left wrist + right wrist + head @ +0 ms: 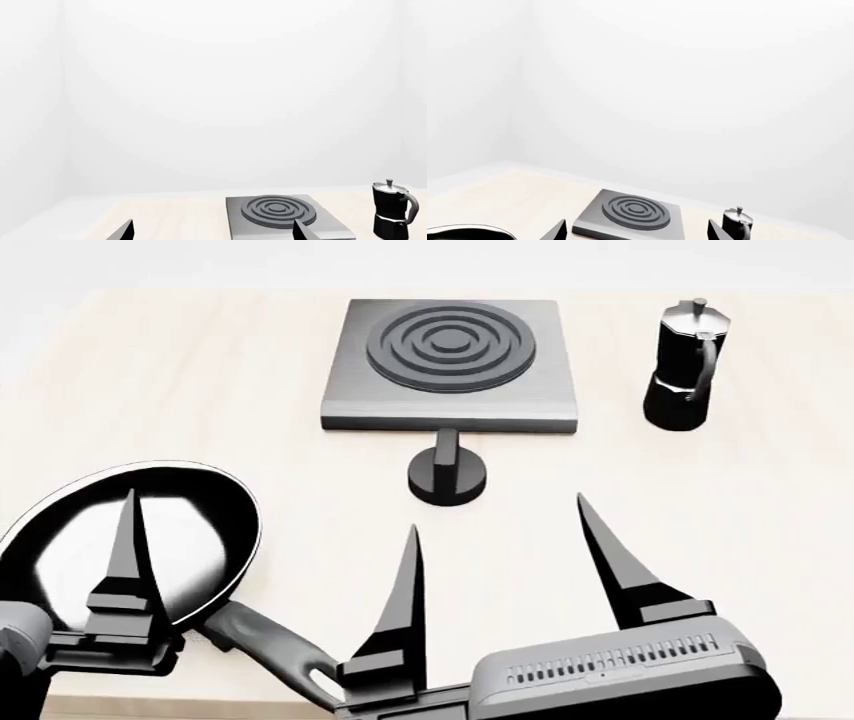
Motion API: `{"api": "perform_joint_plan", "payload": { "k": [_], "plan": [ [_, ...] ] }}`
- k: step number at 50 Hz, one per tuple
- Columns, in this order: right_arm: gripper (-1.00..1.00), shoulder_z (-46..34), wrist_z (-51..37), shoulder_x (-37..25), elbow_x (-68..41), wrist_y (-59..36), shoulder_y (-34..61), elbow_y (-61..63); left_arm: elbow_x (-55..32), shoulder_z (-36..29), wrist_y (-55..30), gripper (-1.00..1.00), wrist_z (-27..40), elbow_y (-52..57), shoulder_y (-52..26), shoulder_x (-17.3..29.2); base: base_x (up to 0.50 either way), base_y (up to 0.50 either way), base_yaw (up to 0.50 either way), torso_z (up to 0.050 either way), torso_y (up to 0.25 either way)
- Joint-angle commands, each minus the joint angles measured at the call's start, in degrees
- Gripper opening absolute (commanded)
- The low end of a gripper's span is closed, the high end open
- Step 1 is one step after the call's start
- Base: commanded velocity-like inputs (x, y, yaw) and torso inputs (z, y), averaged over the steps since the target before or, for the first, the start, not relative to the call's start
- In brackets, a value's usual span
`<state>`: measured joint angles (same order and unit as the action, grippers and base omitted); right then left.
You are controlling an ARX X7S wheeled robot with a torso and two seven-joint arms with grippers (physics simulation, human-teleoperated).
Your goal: Turn on the stove.
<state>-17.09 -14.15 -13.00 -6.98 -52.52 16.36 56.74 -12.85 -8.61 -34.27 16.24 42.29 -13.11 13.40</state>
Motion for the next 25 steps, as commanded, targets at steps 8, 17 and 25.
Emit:
{"api": "perform_joint_plan", "payload": {
  "k": [8, 17, 25],
  "plan": [
    [1.0, 0.6, -0.1, -0.2, -1.4, 0.9, -0.3, -0.2, -0.5, -0.2, -0.1, 1.0, 0.6, 0.3, -0.1, 0.4, 0.0, 0.0, 0.0, 0.0, 0.0],
    [1.0, 1.4, 0.0, 0.2, -2.6, 0.8, -0.3, -0.6, -0.6, -0.5, 0.3, 1.0, 0.8, -0.3, -0.1, 0.5, 0.02, 0.0, 0.0, 0.0, 0.0],
    [1.0, 1.3, -0.4, 0.1, -2.9, 1.1, -0.3, -0.9, -0.8, -0.7, 0.4, 1.0, 1.0, -0.5, -0.2, 0.7, 0.2, 0.0, 0.0, 0.0, 0.0]
  ]
}}
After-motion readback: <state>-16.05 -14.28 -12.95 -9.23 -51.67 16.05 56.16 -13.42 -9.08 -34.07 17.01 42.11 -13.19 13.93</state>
